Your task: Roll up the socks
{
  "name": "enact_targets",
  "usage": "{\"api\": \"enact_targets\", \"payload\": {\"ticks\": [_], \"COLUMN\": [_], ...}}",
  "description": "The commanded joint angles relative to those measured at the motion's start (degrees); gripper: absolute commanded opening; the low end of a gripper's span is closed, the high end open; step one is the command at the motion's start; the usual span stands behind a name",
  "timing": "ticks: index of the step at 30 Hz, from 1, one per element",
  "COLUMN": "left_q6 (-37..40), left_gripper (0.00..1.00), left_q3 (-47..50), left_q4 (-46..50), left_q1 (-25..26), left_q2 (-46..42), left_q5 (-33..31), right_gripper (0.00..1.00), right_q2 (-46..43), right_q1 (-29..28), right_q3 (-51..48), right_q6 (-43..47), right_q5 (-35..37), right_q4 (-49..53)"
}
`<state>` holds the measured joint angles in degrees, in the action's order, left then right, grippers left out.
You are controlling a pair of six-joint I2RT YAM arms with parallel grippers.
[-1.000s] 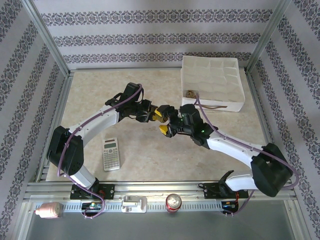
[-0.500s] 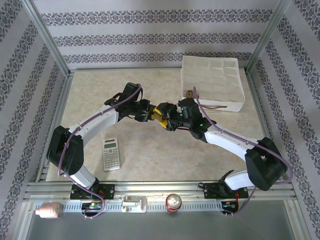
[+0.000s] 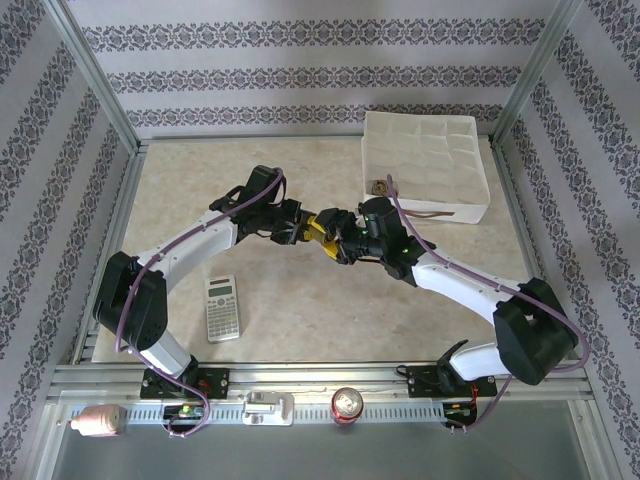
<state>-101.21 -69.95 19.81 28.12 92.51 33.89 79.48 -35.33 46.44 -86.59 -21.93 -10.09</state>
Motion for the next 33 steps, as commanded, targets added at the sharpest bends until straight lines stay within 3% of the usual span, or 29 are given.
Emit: {"api": "enact_targets", "payload": {"ticks": [1,18,21,26,27,28,31,33], "left_q6": [-2.8,-4.2,-4.0,-3.6,-3.4,-3.4,-3.2,-0.7], "left_gripper": [0.0,0.0,0.0,0.0,0.04,0.16,0.5,0.65], "left_q3": [0.0,-0.7,-1.2,-1.4,-1.4,-1.1,-0.5,-1.3], "left_q4": [-1.5,-3.1,-3.0,-3.5,-3.7,-4.2,-5.4,-3.3], "left_q1": [0.7,0.8,0.9,1.1,1.1,1.1,0.9,0.4], "left_q2": [-1.7,-1.1,-1.0,-0.7,-0.6,-0.7,-1.4,-2.1], "left_q5": [2.2,3.6,3.8,4.6,4.9,5.1,4.6,3.3], "right_gripper": [0.68,0.52,0.39,0.09,0.05,0.01,0.0,0.0], "right_q2": [-1.3,-0.6,-0.6,-2.2,-2.8,-3.5,-6.0,-7.8], "right_q1": [0.9,2.8,2.8,2.6,2.6,2.5,2.6,3.4], "right_q3": [-1.9,-1.1,-0.6,2.2,2.8,3.3,5.5,8.4], "right_q6": [0.9,1.5,2.3,7.1,8.1,9.1,13.1,18.0], "right_q5": [0.9,1.3,1.7,4.2,5.0,5.8,9.4,11.7], "right_q4": [1.1,-0.7,-0.3,3.8,5.4,7.0,14.0,21.1]}}
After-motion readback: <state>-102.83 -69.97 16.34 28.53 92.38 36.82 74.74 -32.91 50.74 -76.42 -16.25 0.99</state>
